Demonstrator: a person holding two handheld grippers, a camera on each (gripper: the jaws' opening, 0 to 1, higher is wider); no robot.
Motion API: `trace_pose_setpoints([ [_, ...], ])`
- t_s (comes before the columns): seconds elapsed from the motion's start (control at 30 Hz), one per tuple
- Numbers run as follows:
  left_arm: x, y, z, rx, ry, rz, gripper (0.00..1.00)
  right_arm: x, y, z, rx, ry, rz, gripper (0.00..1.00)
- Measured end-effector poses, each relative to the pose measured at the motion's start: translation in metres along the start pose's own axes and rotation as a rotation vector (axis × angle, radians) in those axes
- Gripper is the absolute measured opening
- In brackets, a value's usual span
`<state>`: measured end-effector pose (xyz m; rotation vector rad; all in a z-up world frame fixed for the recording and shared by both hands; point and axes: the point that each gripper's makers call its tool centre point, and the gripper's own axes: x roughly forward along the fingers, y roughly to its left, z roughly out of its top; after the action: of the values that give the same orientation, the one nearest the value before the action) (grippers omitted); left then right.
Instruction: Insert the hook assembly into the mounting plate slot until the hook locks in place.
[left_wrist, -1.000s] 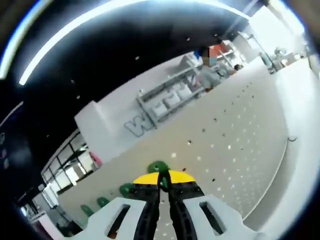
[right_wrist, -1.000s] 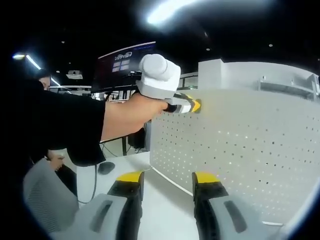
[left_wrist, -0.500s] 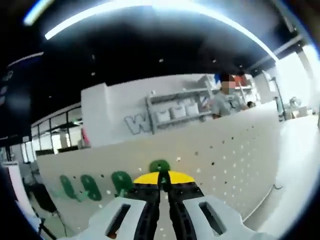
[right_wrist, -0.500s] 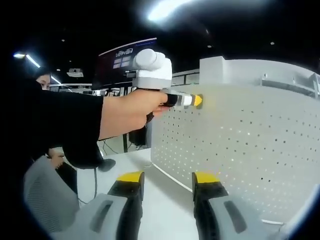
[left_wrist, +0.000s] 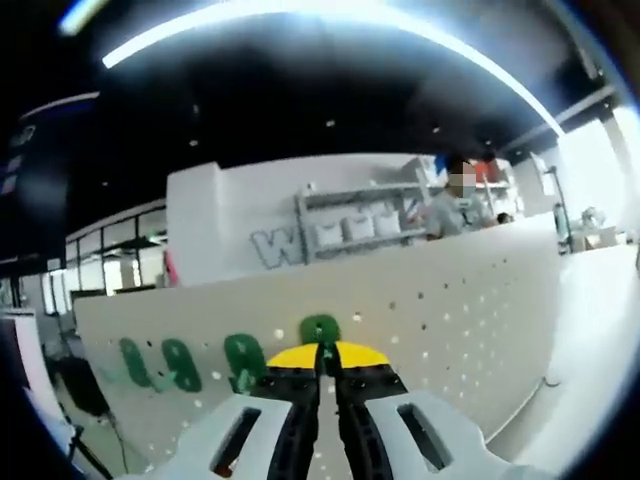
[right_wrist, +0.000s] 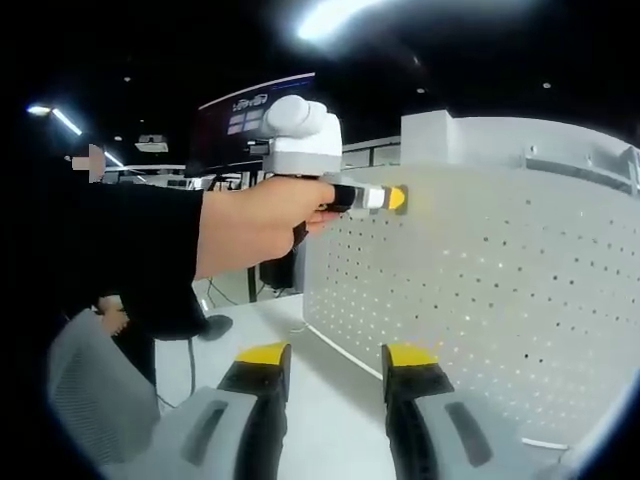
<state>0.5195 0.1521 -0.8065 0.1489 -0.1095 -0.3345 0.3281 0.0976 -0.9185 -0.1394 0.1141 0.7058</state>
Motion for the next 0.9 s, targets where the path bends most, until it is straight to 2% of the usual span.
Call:
trace_pose_setpoints([
  [0.17, -0.002, -0.001, 0.0, 0.059, 0.016, -0.009, 0.03, 0.0, 0.001, 0.0, 0.002, -0.001, 0.004, 0.34],
  [0.3, -0.001, 0.0, 0.0, 0.04, 0.016, -0.019, 0.03, 0.0, 0.001, 0.001, 0.001, -0.004, 0.004, 0.34],
  [0.5, 0.001, -0.001, 0.0, 0.079, 0.027, 0.027, 0.02, 0.002, 0.003, 0.0, -0.001, 0.002, 0.013, 0.34],
  [0.57, 0.002, -0.001, 0.0, 0.134, 0.041, 0.045, 0.02, 0.002, 0.003, 0.0, -0.002, 0.003, 0.014, 0.34],
  [0.63, 0.003, -0.002, 0.001, 0.241, 0.058, 0.05, 0.02, 0.001, 0.003, 0.0, 0.0, 0.001, 0.012, 0.34],
  [0.77, 0.008, -0.003, 0.0, 0.356, 0.075, 0.052, 0.03, 0.001, 0.001, 0.001, 0.005, -0.004, 0.009, 0.34],
  [0.9, 0.009, 0.001, -0.002, 0.219, 0.057, 0.047, 0.03, 0.001, 0.002, 0.001, 0.006, -0.004, 0.012, 0.34],
])
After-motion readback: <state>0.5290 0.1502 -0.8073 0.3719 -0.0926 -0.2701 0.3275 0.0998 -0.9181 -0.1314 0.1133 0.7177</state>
